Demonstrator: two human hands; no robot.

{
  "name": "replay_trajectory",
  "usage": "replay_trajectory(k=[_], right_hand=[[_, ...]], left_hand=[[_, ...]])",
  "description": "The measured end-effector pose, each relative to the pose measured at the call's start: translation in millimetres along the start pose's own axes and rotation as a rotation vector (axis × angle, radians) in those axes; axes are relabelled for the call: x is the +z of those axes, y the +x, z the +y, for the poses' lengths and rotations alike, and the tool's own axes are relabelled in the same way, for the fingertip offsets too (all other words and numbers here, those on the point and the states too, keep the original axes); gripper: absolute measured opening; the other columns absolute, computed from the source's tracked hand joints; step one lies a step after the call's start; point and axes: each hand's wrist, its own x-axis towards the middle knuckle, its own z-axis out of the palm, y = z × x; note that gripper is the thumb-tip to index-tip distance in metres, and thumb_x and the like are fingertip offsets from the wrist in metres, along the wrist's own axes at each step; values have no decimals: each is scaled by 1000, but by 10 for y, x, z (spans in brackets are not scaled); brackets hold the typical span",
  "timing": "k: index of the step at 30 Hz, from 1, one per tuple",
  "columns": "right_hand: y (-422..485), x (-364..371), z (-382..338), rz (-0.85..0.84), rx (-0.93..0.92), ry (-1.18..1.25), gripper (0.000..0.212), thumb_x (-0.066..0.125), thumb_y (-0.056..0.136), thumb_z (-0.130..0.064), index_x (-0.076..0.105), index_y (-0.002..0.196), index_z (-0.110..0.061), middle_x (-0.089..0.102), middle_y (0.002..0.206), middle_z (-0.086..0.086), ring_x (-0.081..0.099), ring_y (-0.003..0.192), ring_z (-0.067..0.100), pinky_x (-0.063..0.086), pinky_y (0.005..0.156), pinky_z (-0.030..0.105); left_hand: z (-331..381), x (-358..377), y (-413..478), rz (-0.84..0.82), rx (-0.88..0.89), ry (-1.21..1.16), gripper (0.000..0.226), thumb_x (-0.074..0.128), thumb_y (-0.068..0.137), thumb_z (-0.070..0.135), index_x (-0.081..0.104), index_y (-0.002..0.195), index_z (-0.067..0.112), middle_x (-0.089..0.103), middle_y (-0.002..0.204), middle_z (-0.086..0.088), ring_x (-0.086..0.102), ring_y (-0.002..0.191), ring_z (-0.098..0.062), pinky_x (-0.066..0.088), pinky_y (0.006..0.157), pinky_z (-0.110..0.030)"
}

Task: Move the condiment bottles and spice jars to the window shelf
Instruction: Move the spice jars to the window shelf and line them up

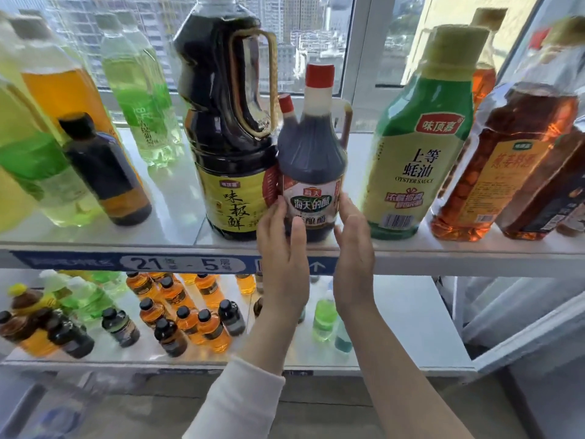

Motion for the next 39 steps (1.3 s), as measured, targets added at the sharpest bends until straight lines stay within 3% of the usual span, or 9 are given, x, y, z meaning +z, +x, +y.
replay_trajectory(k=[3, 6, 17, 22, 24, 29, 33, 36, 39], right_hand=[[7, 22, 33, 15, 1, -10, 52, 26, 91, -41, 43, 135, -21, 40, 130, -27, 34, 128, -9, 33, 105, 15], [14, -3, 53, 45, -3, -12, 52, 26, 91, -39, 44, 135, -18, 41, 133, -22, 35, 129, -6, 33, 106, 17], [59, -121, 59, 52, 20, -57, 50, 26, 91, -40, 41, 135, -23, 38, 144, -8, 33, 134, 3, 31, 112, 30], [32, -122, 19, 66, -8, -76, 43, 27, 91, -42, 42, 130, -29, 37, 143, -6, 34, 132, 1, 33, 107, 19], [-39, -109, -5, 127, -96, -106, 36, 28, 93, -43, 45, 124, -35, 39, 137, -4, 37, 131, 7, 36, 108, 28], [-220, 91, -111, 113, -248, -108, 59, 24, 92, -59, 54, 120, -17, 51, 120, -6, 49, 118, 14, 44, 100, 44], [-215, 435, -107, -61, -115, -46, 44, 27, 90, -57, 47, 121, -34, 49, 130, -8, 44, 127, 11, 36, 108, 40], [-174, 644, -71, -117, -25, -90, 42, 23, 91, -50, 36, 129, -39, 36, 139, -21, 29, 134, -4, 25, 115, 33], [-124, 757, -49, -120, 43, -110, 55, 22, 90, -48, 26, 142, -30, 28, 144, -22, 21, 135, -9, 18, 116, 24]], left_hand=[[-12, -14, 23, -29, -21, -53, 51, 30, 92, 41, 36, 139, 21, 33, 141, 2, 27, 116, 21, 22, 91, 8], [-3, -9, 32, -54, -19, -54, 46, 31, 95, 36, 36, 138, 20, 33, 140, 0, 31, 119, 11, 22, 90, 8], [30, 116, 33, -84, -30, -81, 45, 33, 98, 30, 36, 140, 16, 33, 139, -1, 29, 128, -3, 23, 94, 5], [52, 98, 30, -114, -35, -69, 53, 30, 92, 42, 35, 139, 18, 33, 139, 2, 30, 128, -1, 25, 97, 2], [92, 6, -2, -129, -24, -96, 53, 29, 90, 50, 38, 135, 25, 40, 136, 9, 35, 127, 1, 31, 97, -5], [140, -579, -50, 163, 71, -297, 35, 31, 92, 42, 54, 110, 23, 62, 109, 4, 59, 107, -10, 48, 93, -25], [33, -1043, 196, 316, -35, -310, 29, 28, 93, 42, 51, 108, 34, 57, 114, 13, 54, 114, -5, 42, 104, -32], [-12, -1137, 397, 210, -106, -259, 30, 25, 98, 40, 46, 120, 37, 48, 128, 15, 42, 127, -8, 33, 111, -39], [-10, -1075, 511, 26, -142, -226, 45, 20, 96, 43, 38, 135, 32, 42, 137, 16, 38, 126, 2, 32, 110, -31]])
